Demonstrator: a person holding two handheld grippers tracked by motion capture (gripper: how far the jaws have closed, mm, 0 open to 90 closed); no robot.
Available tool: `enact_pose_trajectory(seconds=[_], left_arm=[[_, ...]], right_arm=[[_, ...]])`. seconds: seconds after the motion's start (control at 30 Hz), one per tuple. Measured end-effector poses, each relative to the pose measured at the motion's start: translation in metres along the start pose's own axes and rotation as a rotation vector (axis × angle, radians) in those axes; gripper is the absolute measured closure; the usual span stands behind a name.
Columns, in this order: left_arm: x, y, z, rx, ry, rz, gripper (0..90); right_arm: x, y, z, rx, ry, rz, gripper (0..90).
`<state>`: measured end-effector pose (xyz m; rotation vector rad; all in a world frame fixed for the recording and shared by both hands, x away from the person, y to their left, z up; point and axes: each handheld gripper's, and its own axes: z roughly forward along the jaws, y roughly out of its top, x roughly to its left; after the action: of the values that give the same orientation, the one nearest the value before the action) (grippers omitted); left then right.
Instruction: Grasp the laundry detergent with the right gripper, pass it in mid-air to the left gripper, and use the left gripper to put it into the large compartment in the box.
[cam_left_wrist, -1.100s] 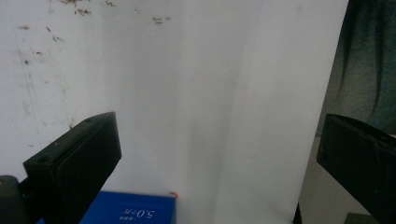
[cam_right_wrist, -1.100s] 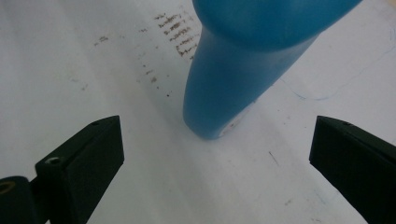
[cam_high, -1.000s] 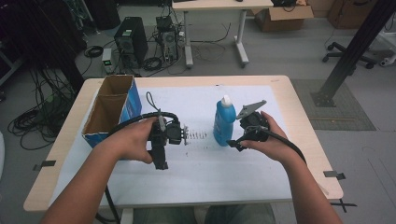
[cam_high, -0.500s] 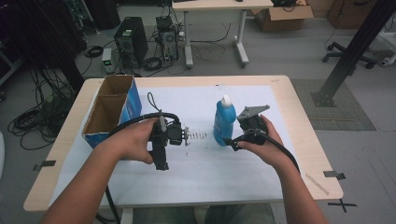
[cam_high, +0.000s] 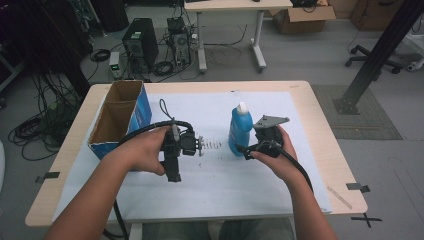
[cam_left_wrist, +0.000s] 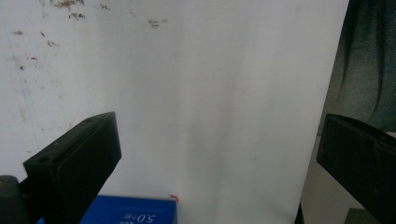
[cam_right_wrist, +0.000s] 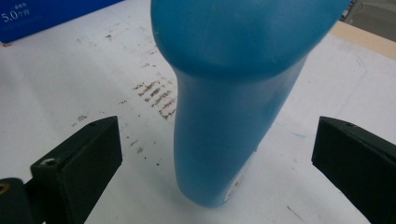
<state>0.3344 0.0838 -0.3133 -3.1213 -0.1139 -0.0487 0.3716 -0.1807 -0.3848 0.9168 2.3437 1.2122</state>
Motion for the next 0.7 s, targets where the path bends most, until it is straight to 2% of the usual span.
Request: enact_pose_trajectory(seconds=[0.3, 0.53, 0.7], left_arm=[[-0.002, 0.001, -0.002, -0.001, 0.0, 0.006, 0.2], [-0.004, 0.002, -0.003, 0.005, 0.001, 0.006, 0.2], [-0.003, 0.003, -0.004, -0.001, 0.003, 0.006, 0.2]], right_arm=[[0.003, -0.004, 0.004, -0.063, -0.037, 0.006, 1.2], [0.002, -0.007, 0.011, -0.123, -0.061, 0.055, 1.0], [0.006, -0.007, 0.016, -0.165, -0.084, 0.06, 0.8]])
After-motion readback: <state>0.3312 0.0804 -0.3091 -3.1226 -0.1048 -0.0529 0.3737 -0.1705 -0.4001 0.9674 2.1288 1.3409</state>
